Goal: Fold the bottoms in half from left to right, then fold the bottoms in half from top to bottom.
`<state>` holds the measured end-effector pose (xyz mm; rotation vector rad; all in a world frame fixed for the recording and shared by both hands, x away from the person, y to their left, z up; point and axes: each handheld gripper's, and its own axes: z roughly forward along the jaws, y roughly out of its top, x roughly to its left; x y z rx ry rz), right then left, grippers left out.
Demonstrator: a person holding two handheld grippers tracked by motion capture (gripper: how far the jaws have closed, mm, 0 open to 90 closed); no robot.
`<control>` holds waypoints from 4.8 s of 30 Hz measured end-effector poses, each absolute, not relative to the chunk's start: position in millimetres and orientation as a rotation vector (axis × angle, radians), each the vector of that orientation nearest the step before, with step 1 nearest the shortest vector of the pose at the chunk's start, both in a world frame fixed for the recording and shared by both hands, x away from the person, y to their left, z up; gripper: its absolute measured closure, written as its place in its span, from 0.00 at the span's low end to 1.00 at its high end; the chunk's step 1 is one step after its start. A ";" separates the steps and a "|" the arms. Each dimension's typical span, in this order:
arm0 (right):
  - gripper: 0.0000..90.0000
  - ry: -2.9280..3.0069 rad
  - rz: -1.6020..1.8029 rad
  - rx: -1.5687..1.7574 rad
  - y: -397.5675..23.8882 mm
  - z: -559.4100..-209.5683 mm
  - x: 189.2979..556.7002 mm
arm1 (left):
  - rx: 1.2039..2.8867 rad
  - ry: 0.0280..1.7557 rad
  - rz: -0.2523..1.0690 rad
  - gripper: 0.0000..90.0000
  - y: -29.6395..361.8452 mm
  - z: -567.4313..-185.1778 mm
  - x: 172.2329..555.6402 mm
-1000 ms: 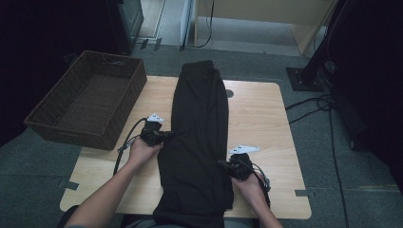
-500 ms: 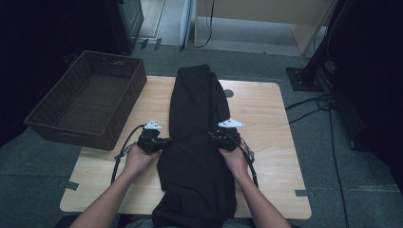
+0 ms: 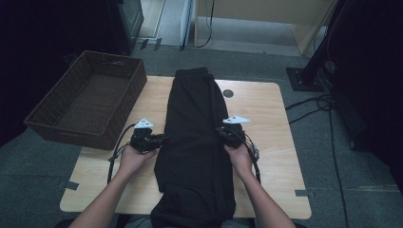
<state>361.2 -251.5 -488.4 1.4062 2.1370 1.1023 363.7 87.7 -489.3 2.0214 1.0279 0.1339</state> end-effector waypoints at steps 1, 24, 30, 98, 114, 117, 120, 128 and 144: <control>0.97 2.118 1.105 1.415 -257.4 -488.9 357.9 | 2.016 1.022 0.129 0.74 87.3 -488.9 364.1; 0.50 2.037 1.046 1.455 -266.3 -519.1 414.7 | 2.060 1.112 0.095 0.54 54.3 -508.5 442.7; 0.68 2.046 0.994 1.423 -256.4 -521.5 418.7 | 2.081 1.073 0.070 0.71 44.5 -509.5 445.5; 0.73 2.188 1.127 1.404 -255.7 -519.1 341.7 | 2.164 0.956 -0.009 0.62 51.5 -505.5 382.5; 0.56 2.155 1.167 1.436 -267.1 -512.9 346.3 | 2.090 0.979 0.003 0.52 71.2 -501.2 391.0; 0.55 2.126 1.177 1.425 -266.7 -514.0 349.9 | 2.099 0.977 0.013 0.50 68.3 -501.7 397.9; 0.49 2.166 1.167 1.451 -266.5 -512.5 360.4 | 2.119 0.969 0.023 0.49 65.4 -501.1 405.2; 0.44 2.142 1.183 1.446 -266.2 -504.1 387.2 | 2.101 0.984 0.040 0.48 62.6 -494.7 431.1; 0.37 2.154 1.109 1.498 -252.0 -516.4 418.2 | 2.124 1.034 0.038 0.47 58.0 -505.9 446.0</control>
